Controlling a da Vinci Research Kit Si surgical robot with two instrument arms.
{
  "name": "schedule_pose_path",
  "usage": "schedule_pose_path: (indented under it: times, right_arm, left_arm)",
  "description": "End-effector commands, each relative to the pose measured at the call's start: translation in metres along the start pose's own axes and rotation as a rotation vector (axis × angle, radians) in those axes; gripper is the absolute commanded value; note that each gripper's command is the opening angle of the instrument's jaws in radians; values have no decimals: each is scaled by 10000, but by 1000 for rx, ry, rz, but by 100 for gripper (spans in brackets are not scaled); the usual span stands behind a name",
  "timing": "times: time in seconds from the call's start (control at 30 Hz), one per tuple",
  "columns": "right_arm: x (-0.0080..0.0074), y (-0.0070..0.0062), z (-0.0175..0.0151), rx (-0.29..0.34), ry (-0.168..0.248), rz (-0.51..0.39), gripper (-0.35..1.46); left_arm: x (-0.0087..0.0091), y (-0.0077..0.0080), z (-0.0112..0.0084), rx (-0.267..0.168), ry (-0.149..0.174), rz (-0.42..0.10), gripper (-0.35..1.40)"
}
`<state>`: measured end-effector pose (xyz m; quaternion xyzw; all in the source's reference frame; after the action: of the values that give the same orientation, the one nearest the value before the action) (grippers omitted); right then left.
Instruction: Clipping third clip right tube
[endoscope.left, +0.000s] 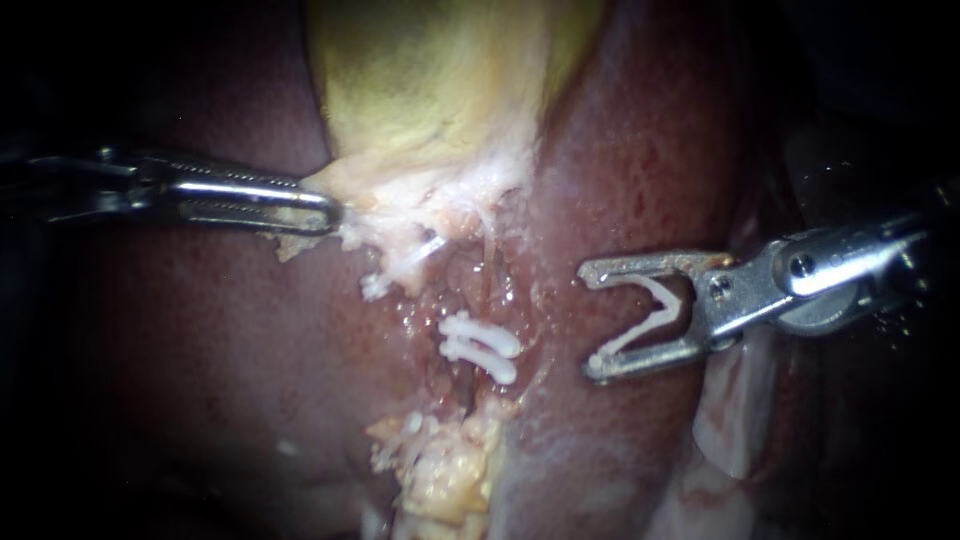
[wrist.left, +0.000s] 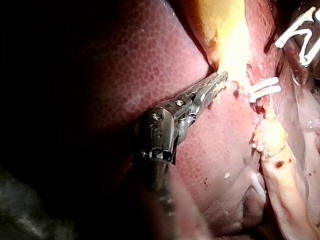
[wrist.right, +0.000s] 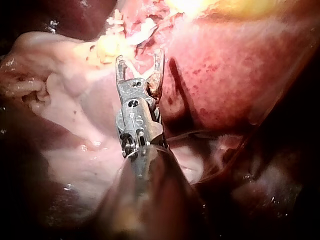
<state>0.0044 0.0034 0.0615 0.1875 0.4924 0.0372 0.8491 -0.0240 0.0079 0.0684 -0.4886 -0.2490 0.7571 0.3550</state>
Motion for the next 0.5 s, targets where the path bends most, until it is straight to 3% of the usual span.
schedule_pose_path:
  times: [0.03,0.13,0.33,0.5]
  right_arm:
    - [0,0,0,0,0,1,50]
    - [0,0,0,0,0,1,50]
    - [2,1,2,-1,0,2,50]
    - [6,5,12,-5,-1,6,50]
  left_arm:
    - [1,0,-3,-1,-1,-1,-35]
    - [10,1,-16,-14,-4,-5,-35]
    - [39,2,-56,19,7,-24,-35]
    - [43,6,-59,20,17,-16,-35]
